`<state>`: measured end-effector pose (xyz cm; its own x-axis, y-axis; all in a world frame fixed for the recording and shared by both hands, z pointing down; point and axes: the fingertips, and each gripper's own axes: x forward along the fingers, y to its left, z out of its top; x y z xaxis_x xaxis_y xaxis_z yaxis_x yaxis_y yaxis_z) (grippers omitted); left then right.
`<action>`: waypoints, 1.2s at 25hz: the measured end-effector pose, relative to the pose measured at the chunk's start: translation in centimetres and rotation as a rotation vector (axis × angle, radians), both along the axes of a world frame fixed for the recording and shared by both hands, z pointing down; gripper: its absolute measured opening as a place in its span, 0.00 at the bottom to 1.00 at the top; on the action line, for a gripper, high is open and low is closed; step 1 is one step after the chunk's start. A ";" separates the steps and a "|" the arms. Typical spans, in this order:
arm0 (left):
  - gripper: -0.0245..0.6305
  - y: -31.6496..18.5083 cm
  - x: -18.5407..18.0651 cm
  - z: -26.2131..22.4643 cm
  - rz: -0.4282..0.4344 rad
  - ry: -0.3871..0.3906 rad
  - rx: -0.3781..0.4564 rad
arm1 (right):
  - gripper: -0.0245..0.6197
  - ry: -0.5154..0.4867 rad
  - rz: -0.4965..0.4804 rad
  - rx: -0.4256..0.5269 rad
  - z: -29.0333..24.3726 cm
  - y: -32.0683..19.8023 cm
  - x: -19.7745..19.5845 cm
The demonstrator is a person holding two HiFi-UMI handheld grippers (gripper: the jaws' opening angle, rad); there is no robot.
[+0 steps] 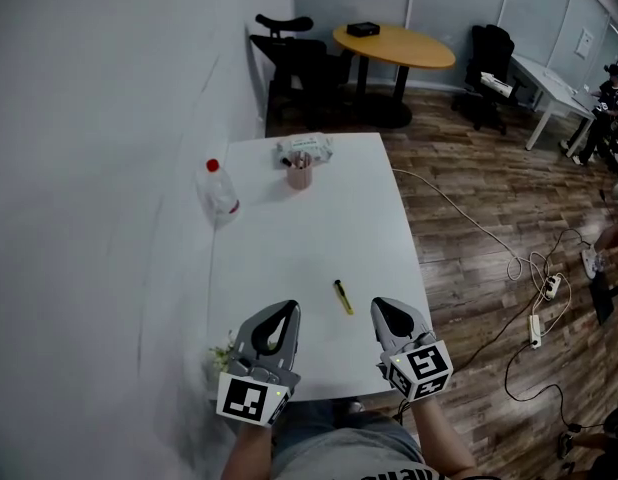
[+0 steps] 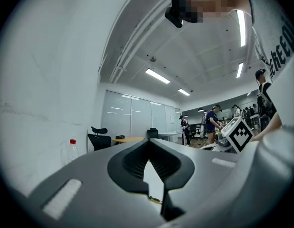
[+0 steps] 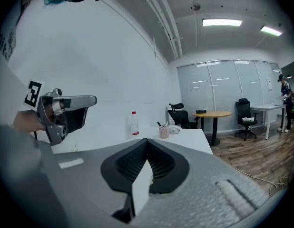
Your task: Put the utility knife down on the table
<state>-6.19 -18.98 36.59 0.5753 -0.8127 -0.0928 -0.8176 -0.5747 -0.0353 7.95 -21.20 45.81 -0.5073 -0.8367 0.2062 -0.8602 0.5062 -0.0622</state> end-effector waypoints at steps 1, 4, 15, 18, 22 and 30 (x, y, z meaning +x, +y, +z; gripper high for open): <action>0.06 0.1 0.0 0.0 -0.002 -0.001 0.000 | 0.03 -0.002 -0.001 0.006 -0.3 0.2 0.1; 0.06 0.4 0.2 0.0 -0.009 -0.006 0.000 | 0.03 -0.008 -0.004 0.026 -1.0 0.7 0.4; 0.06 1.9 0.6 -0.4 -0.032 -0.003 0.016 | 0.03 -0.019 -0.016 0.110 -4.0 2.6 1.1; 0.06 2.3 0.7 -0.5 -0.037 -0.001 0.016 | 0.03 -0.031 -0.009 0.132 -4.9 3.0 1.4; 0.06 2.7 0.8 -0.7 -0.044 0.000 0.020 | 0.03 -0.038 -0.008 0.155 -5.8 3.5 1.7; 0.06 3.6 0.6 -0.7 -0.057 0.002 0.028 | 0.03 -0.043 -0.022 0.204 -7.3 4.7 1.5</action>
<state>-5.56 -15.34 35.94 0.5279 -0.8412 -0.1170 -0.8490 -0.5261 -0.0486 9.49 -16.52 38.55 -0.5306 -0.8476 0.0112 -0.8476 0.5306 0.0067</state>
